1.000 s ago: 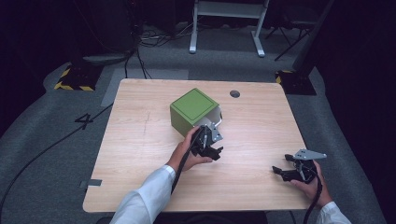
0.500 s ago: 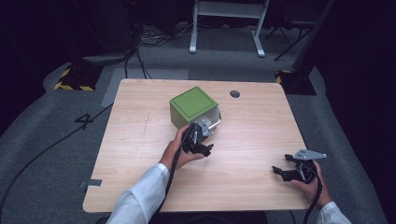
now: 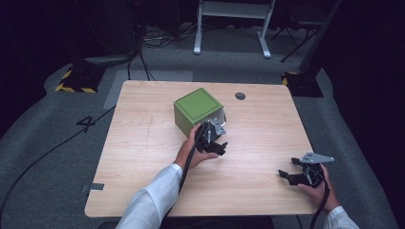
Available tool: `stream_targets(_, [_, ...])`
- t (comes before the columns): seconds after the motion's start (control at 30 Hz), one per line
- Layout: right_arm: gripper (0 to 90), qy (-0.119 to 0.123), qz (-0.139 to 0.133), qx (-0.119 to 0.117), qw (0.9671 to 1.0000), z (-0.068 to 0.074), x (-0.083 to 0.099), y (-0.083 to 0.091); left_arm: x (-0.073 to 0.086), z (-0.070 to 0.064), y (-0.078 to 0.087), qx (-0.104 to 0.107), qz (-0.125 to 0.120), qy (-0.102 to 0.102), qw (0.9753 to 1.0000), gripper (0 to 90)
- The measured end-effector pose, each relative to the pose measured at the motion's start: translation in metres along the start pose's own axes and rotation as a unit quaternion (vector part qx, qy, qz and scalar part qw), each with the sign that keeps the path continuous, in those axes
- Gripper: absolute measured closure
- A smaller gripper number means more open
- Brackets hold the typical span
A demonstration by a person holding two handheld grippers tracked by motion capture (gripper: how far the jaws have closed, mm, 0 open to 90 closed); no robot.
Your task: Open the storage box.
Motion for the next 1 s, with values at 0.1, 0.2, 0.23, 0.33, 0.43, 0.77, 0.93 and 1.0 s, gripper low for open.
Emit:
stream_targets(0.1, [16.4, 0.000, 0.000, 0.000, 1.0000, 0.000, 0.000, 0.000, 0.002, 0.001, -0.004, 0.015, 0.004, 0.018, 0.9997, 20.6])
stream_targets(0.2, [16.4, 0.000, 0.000, 0.000, 1.0000, 0.000, 0.000, 0.000, 0.007, 0.003, -0.008, 0.005, 0.018, 0.008, 0.9998, 24.4])
stream_targets(0.23, [16.4, 0.000, 0.000, 0.000, 1.0000, 0.000, 0.000, 0.000, 0.007, 0.003, -0.006, 0.006, 0.015, 0.008, 0.9998, 31.2])
stream_targets(0.33, [16.4, 0.000, 0.000, 0.000, 1.0000, 0.000, 0.000, 0.000, 0.007, 0.001, -0.001, 0.022, 0.012, 0.004, 0.9997, 41.9])
stream_targets(0.43, [16.4, 0.000, 0.000, 0.000, 1.0000, 0.000, 0.000, 0.000, 0.006, -0.010, 0.005, 0.047, 0.014, -0.004, 0.9988, 52.3])
stream_targets(0.77, [16.4, 0.000, 0.000, 0.000, 1.0000, 0.000, 0.000, 0.000, 0.004, -0.037, 0.013, 0.095, 0.009, -0.019, 0.9953, 61.5])
stream_targets(0.93, [16.4, 0.000, 0.000, 0.000, 1.0000, 0.000, 0.000, 0.000, 0.006, -0.045, 0.014, 0.102, 0.015, -0.023, 0.9944, 63.5])
stream_targets(1.0, [16.4, 0.000, 0.000, 0.000, 1.0000, 0.000, 0.000, 0.000, 0.007, -0.046, 0.014, 0.103, 0.015, -0.024, 0.9943, 63.8])
Point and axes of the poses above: each handheld gripper's, and its own axes: y roughly backward along the jaws, x roughly out of its underside, z roughly to its left, the point moved 7 cm from there along -y, roughly forward along the jaws, and after that the axes turned 12 degrees about -z, right-handed, at the moved point
